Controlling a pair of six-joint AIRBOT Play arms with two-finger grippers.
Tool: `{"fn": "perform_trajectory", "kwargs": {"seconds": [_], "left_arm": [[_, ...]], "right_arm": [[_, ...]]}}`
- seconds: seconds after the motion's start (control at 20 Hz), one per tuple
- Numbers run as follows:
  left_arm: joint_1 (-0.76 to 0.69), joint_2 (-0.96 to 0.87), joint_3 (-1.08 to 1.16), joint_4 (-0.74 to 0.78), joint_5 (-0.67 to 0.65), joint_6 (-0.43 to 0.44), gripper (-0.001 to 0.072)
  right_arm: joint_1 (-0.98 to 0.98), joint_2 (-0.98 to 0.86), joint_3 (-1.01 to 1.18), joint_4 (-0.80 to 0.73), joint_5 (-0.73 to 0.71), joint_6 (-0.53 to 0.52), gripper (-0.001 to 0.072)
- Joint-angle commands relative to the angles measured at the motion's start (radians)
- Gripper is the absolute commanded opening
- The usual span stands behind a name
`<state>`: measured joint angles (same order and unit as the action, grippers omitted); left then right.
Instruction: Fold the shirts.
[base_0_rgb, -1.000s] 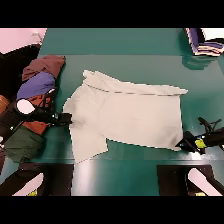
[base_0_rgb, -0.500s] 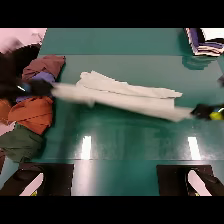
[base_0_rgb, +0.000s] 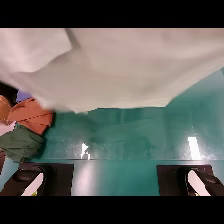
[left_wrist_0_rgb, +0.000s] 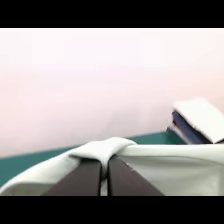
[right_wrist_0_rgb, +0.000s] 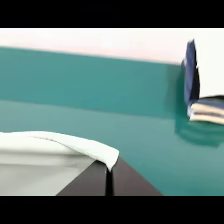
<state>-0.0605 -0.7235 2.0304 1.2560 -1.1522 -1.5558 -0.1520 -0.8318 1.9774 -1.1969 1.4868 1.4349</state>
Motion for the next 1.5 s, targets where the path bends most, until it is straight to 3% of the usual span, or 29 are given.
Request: {"fn": "perform_trajectory", "kwargs": {"seconds": [0.0, 0.1, 0.3, 0.55, 0.8, 1.0, 1.2, 1.3, 1.45], "left_arm": [[0.001, -0.006, 0.096, -0.002, -0.008, -0.012, 0.0022], [0.001, -0.030, 0.045, -0.003, -0.058, -0.012, 0.0022], [0.001, -0.149, -0.164, -0.002, -0.166, -0.007, 0.0022], [0.001, -0.417, -0.435, -0.007, -0.192, 0.019, 0.0025], [0.001, -0.726, -0.512, -0.010, -0.002, 0.044, 0.0024], [0.001, -0.898, -0.397, -0.009, 0.191, 0.060, 0.0024], [0.001, -0.941, -0.320, -0.006, 0.283, 0.072, 0.0025], [0.011, -0.935, -0.311, -0.002, 0.216, 0.072, 0.0024], [0.025, -0.936, -0.313, 0.010, 0.005, 0.071, 0.0023]], "right_arm": [[0.001, -0.060, 0.214, -0.034, 0.095, 0.032, 0.0014], [0.001, -0.081, 0.200, -0.034, 0.110, 0.050, 0.0014], [0.001, -0.109, -0.061, -0.034, 0.096, 0.054, 0.0013], [0.035, -0.354, -0.267, -0.037, 0.137, 0.051, 0.0014], [0.084, -0.682, -0.347, -0.033, 0.001, 0.049, 0.0013], [0.084, -0.868, -0.206, -0.025, -0.130, 0.049, 0.0013], [0.084, -0.929, -0.064, -0.029, -0.138, 0.048, 0.0013], [0.084, -0.922, -0.051, -0.035, -0.116, 0.014, 0.0014], [0.084, -0.895, -0.098, -0.066, -0.057, 0.006, 0.0014]]}}
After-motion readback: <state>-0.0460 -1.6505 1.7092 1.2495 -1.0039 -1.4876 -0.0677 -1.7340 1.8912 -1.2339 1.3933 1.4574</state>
